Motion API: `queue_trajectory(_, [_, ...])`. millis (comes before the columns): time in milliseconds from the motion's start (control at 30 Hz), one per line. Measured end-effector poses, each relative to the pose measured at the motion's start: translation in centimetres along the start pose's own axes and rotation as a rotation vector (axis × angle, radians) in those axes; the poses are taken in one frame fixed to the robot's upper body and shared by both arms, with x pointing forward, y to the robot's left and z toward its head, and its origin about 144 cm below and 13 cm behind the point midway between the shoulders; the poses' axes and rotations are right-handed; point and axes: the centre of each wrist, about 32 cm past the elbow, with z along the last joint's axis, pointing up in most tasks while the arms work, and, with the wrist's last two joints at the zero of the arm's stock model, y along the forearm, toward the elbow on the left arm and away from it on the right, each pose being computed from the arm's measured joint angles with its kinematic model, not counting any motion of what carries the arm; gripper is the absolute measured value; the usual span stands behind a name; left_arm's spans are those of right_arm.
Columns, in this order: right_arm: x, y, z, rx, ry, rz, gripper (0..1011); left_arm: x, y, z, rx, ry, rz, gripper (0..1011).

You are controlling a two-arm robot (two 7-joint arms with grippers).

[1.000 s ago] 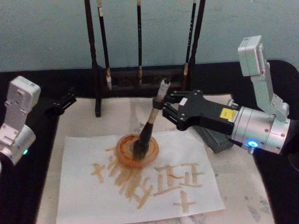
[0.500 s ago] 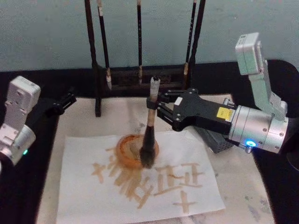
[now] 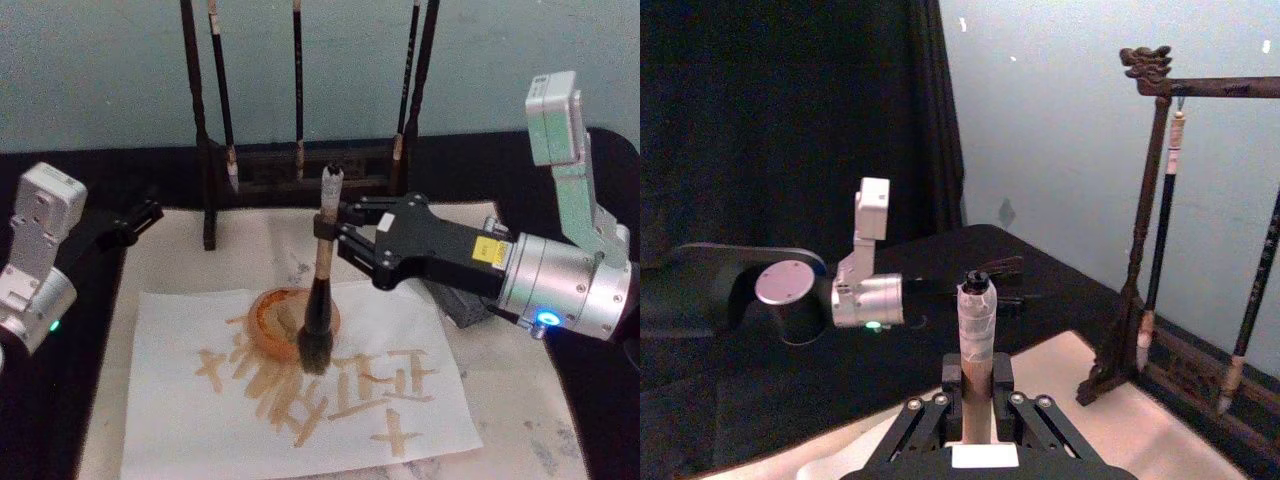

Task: Pick up the brush from the inkstone, write on the paper, then place the brush back to its original position.

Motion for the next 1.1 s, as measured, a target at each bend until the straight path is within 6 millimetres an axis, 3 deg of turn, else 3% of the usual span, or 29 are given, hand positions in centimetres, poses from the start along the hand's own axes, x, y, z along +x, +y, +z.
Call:
queue_trajectory(500, [-1.2, 0.5, -1.6, -0.009, 0.038, 0.053, 182, 0.0, 0.0, 0.0, 0.0, 0.0, 0.0, 1002])
queue_trajectory(833, [-0.9, 1.3, -3.3, -0.007, 0.076, 0.063, 182, 0.0, 0.0, 0.0, 0.0, 0.0, 0.0, 1002])
queue_trajectory(1100, [-0.5, 1.0, -3.4, -0.001, 0.077, 0.047, 182, 0.0, 0.0, 0.0, 0.0, 0.0, 0.0, 1002])
